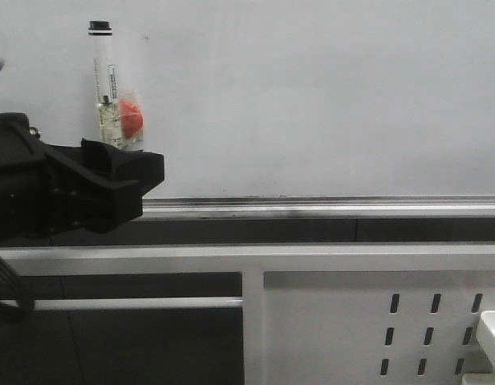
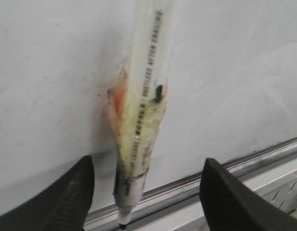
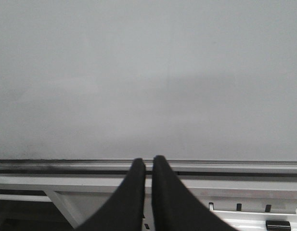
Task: Write number 1 on whiteboard
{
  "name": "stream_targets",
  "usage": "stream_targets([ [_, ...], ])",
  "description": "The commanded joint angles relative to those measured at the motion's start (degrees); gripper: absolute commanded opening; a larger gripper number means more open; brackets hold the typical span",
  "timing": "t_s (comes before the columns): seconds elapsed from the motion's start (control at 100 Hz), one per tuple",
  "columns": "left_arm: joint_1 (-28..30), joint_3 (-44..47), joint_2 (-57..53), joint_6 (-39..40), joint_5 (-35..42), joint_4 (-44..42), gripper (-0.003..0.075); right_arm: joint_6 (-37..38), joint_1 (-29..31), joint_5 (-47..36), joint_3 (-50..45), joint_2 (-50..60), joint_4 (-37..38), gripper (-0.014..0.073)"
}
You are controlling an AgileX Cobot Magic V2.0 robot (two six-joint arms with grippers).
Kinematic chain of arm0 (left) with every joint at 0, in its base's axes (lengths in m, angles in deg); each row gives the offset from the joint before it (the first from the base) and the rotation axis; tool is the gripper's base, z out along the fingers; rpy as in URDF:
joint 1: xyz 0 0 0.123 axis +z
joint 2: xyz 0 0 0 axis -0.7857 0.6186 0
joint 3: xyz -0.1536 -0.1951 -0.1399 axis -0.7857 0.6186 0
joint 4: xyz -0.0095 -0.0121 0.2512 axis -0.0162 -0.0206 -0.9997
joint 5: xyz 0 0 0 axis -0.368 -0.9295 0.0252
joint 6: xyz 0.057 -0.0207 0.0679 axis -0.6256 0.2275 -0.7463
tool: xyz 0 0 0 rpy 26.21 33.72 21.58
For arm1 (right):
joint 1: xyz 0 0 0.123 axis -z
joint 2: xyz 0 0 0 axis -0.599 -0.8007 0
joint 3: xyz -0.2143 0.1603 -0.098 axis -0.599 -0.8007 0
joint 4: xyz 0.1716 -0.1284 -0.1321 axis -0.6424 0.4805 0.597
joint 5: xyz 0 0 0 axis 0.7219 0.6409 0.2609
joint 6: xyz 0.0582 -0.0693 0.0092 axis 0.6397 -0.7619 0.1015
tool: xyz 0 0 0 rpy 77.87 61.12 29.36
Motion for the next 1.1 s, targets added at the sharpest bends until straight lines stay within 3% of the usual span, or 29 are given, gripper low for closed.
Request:
stream_targets([
  [0.0, -0.11, -2.55, -0.52, 0.63, 13.34, 2.16, 0.0407, -0.48, -0.11, -3.58, 1.40, -1.18, -0.53, 0.0004],
  [0.05, -0.11, -2.82, -0.10, 0.63, 13.34, 2.16, 0.0323, -0.48, -0.11, -3.58, 1.40, -1.18, -0.53, 0.0004],
  [0.06, -0.11, -2.82, -0.01, 0.63, 13.34, 2.16, 0.0257, -0.48, -0.11, -3.58, 1.40, -1.18, -0.53, 0.0004],
  [0.07, -0.11, -2.82, -0.01, 0.63, 13.34, 2.16, 0.0257, -0.48, -0.11, -3.54, 1.40, -1.18, -0.53, 0.0004],
  [0.09, -0.11, -2.82, -0.01, 0.63, 13.34, 2.24, 0.0180, -0.48, -0.11, -3.54, 1.40, -1.18, -0.53, 0.0004],
  [0.13, -0.11, -2.54, -0.01, 0.63, 13.34, 2.43, -0.0019, -0.48, -0.11, -3.42, 1.40, -1.18, -0.53, 0.0004],
  [0.34, -0.11, -0.11, -0.22, 0.39, 13.24, 1.23, -0.0010, -1.74, -1.16, 0.62, 1.40, -1.54, -0.58, 0.0004],
  [0.49, -0.11, 2.31, -0.23, -2.93, 12.54, -7.15, -0.0010, -4.49, -8.90, 0.73, 1.72, -3.63, -0.58, 0.0004],
  [0.66, -0.11, 2.22, -1.16, -4.06, 6.20, -17.19, -0.0010, -13.95, -19.04, 1.64, 6.53, -9.08, -0.58, 0.0004],
  [0.8, -0.11, -0.93, -5.18, -5.97, -8.07, -26.09, -0.0010, -15.83, -25.44, 1.24, 12.25, -16.76, -0.58, 0.0004],
  [0.99, -0.36, -10.80, -12.60, -9.29, -41.47, -40.11, -0.0010, -18.70, -31.12, 0.86, 19.65, -29.09, -0.24, 0.0004],
  [1.09, -1.90, -15.53, -15.45, -9.29, -55.40, -41.86, -0.0010, -21.74, -33.00, 1.75, 23.04, -35.62, -0.24, 0.0035],
])
